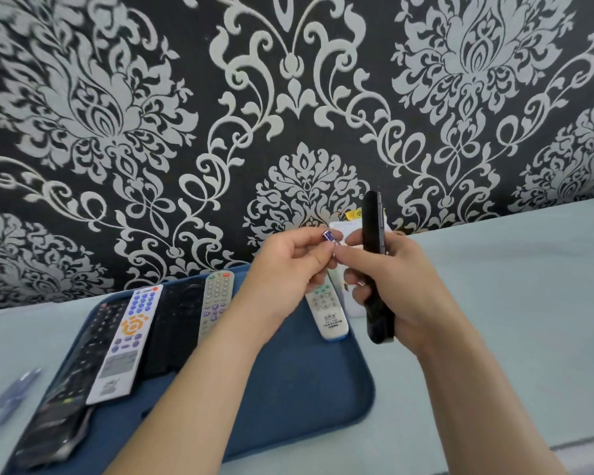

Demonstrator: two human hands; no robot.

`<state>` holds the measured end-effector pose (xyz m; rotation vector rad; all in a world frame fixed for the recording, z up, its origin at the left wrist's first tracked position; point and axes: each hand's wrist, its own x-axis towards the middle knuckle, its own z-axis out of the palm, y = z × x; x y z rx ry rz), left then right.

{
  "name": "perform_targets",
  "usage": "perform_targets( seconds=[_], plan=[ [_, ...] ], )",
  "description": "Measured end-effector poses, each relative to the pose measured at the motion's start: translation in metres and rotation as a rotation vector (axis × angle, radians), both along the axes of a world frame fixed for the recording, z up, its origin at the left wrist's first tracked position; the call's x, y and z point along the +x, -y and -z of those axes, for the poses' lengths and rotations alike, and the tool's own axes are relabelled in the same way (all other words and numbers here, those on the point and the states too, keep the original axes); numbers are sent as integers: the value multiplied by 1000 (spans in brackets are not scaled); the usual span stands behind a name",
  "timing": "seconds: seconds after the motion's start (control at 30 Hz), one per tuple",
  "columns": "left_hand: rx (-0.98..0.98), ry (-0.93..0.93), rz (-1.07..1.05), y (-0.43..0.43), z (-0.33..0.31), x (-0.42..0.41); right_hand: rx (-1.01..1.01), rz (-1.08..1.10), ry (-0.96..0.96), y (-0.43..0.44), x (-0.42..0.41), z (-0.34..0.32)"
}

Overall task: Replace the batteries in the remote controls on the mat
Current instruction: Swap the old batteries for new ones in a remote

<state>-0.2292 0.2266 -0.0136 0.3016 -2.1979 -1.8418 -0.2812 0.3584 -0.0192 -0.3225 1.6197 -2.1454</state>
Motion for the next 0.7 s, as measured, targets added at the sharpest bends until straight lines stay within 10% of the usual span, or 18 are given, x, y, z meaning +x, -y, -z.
perform_targets(
  seconds=[0.23, 0.7],
  plan=[
    [-666, -93, -272, 25, 2, 59, -37, -234, 139, 44, 26, 1],
    [-939, -146, -367, 75, 10, 106, 25, -399, 104, 92, 56, 9]
  ],
)
